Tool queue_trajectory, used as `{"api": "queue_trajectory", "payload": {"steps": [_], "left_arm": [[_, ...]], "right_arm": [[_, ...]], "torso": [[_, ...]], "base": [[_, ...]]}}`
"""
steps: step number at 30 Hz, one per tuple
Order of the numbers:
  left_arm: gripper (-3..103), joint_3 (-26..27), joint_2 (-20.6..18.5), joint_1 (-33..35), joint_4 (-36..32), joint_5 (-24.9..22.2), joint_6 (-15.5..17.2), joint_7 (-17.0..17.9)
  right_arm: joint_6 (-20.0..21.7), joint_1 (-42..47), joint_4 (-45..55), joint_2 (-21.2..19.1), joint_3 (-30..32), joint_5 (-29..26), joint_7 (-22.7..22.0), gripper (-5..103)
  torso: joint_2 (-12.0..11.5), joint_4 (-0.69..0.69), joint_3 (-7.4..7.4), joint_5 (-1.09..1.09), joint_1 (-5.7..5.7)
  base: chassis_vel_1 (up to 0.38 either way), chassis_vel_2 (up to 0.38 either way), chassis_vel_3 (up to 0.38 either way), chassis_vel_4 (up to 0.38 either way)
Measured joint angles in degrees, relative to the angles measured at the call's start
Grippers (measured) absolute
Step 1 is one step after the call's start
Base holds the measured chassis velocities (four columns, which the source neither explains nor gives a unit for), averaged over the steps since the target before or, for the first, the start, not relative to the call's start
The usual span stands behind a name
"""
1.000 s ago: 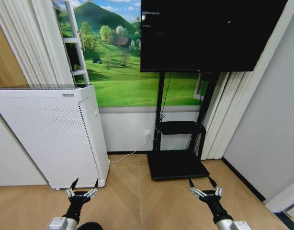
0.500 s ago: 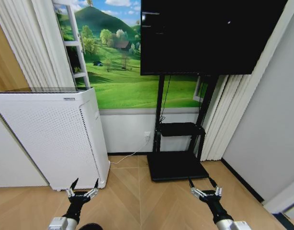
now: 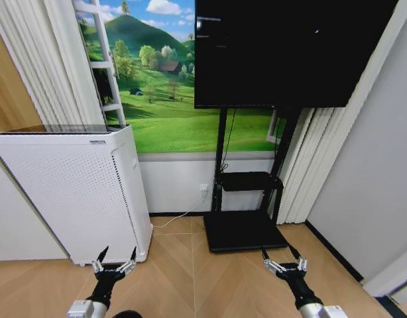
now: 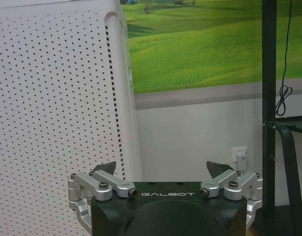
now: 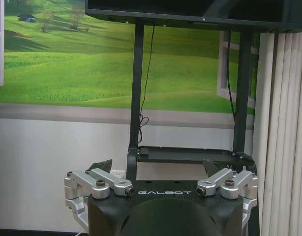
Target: Pick up the trash bin and place the garbage on the floor into it.
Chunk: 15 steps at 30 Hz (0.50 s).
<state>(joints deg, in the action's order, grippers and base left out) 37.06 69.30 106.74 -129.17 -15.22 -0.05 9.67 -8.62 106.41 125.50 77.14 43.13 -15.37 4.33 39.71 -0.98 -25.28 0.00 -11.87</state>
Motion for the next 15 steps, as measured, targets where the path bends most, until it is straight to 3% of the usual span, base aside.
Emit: {"api": "queue_trajectory", "payload": {"steps": [15], "left_arm": [[100,0.0,0.0,0.0,0.0,0.0,0.0,0.0]], "right_arm": [[0.0,0.0,0.0,0.0,0.0,0.0,0.0,100]], "torso": [[3.75,0.0,-2.14,0.0,-1.6]], "base": [[0.0,0.0,0.0,0.0]]}}
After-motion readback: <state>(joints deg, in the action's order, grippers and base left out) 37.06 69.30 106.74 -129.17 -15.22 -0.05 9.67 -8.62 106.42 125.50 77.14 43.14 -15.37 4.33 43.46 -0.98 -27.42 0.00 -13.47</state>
